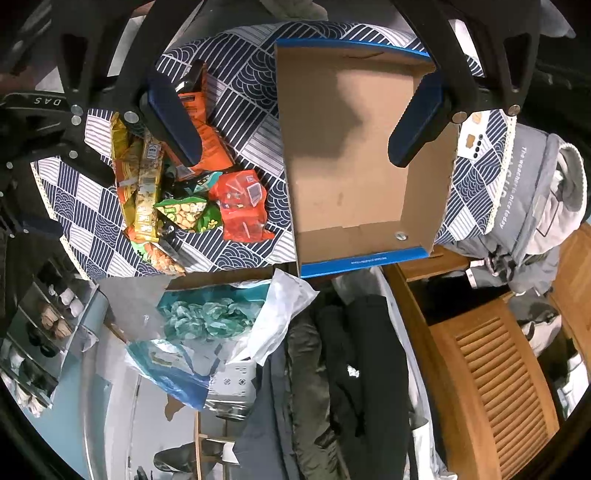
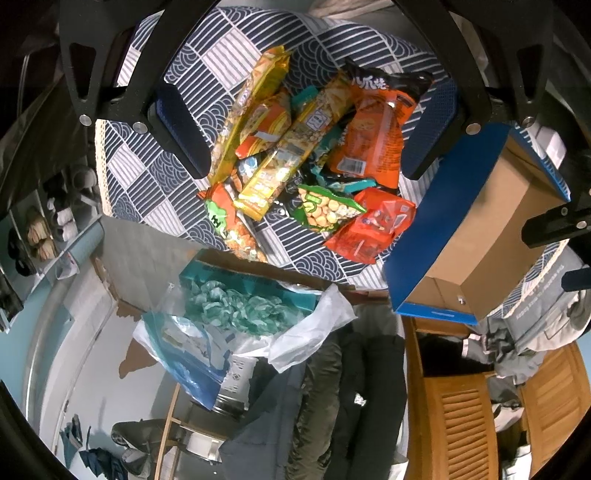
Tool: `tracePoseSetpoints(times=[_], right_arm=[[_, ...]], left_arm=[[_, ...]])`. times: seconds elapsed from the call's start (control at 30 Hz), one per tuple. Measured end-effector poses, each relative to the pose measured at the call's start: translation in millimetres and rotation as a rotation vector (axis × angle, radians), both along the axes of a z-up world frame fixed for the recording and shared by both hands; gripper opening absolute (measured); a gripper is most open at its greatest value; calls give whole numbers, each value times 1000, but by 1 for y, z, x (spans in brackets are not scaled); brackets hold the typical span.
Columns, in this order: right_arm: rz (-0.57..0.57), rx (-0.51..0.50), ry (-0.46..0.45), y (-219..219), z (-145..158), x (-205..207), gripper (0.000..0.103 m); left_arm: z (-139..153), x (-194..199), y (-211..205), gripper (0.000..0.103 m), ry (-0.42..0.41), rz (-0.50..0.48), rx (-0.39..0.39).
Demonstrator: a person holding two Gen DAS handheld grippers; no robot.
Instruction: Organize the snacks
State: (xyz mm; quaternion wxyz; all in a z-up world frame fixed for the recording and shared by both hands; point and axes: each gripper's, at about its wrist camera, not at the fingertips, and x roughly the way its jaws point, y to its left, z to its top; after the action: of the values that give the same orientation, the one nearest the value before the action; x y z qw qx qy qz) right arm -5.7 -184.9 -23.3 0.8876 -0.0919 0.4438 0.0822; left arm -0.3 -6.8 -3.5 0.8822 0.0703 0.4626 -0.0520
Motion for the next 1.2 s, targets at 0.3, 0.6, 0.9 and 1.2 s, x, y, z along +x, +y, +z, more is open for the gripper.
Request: tracePoseSetpoints(times=[0.3, 0.6, 0.9, 1.2], right_arm=[[-2, 2, 2, 2, 3, 2, 101], [-3, 3, 3, -2, 0, 2, 101], [-3, 5, 4, -3, 0, 1, 101], [-4, 7, 5, -4, 1, 2, 101]], left_arm=[[-2, -1, 1, 102, 6, 1, -1], [-3, 0, 2, 102, 8, 3, -1], [-7, -2, 1, 102, 12, 3, 1], [-8, -3, -1, 102, 16, 4, -1]])
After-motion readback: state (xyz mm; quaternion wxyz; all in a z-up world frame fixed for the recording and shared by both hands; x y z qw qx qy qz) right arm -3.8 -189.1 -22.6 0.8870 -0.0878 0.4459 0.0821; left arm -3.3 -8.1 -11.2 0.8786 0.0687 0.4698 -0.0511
